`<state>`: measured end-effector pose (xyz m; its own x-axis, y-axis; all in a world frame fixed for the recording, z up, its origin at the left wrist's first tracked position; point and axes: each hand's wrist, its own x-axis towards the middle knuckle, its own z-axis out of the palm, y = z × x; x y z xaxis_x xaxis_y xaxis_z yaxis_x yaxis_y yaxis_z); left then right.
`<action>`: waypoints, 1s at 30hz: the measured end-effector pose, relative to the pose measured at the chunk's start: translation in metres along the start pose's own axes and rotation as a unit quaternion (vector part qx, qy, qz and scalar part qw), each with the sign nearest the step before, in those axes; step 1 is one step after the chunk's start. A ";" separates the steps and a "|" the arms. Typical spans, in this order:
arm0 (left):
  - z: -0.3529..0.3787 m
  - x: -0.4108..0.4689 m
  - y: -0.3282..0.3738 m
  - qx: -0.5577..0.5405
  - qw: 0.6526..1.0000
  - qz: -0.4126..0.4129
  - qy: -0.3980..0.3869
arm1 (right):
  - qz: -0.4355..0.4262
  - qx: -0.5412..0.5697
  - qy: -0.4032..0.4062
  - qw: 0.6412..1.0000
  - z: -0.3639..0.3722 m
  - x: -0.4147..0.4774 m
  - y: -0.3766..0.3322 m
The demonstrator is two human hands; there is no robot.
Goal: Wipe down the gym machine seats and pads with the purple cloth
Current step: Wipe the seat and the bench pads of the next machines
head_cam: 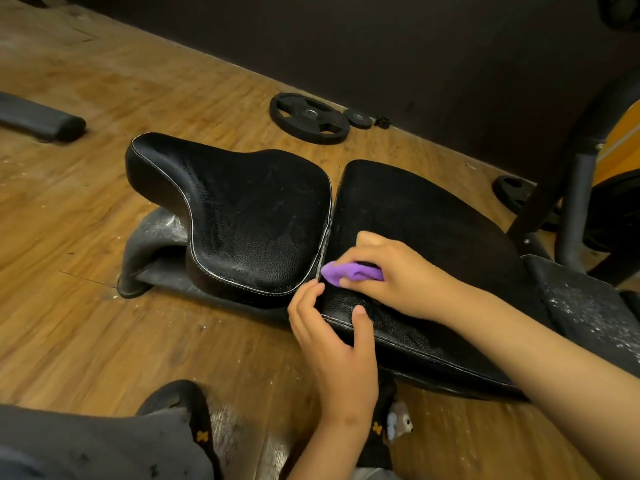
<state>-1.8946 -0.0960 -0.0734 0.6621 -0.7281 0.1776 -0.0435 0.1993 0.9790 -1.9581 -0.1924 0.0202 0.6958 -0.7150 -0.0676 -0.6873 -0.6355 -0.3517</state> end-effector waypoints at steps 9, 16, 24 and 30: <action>0.000 -0.002 -0.005 0.011 1.000 -0.008 -0.011 | 0.103 -0.037 0.067 0.992 -0.015 0.064 0.037; -0.003 -0.002 -0.007 0.017 1.000 -0.005 -0.023 | 0.101 -0.128 -0.043 0.986 -0.027 0.091 0.025; -0.007 -0.003 -0.012 0.014 0.999 0.002 -0.047 | 0.029 -0.049 -0.081 0.995 -0.015 0.045 -0.004; -0.016 -0.015 -0.018 0.002 0.996 -0.022 -0.085 | 0.011 0.050 -0.031 0.998 0.003 -0.006 -0.022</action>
<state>-1.8924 -0.0781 -0.0952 0.5273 -0.8367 0.1479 -0.0203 0.1616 0.9867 -1.9470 -0.1732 0.0256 0.6943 -0.7071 -0.1339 -0.6810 -0.5852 -0.4402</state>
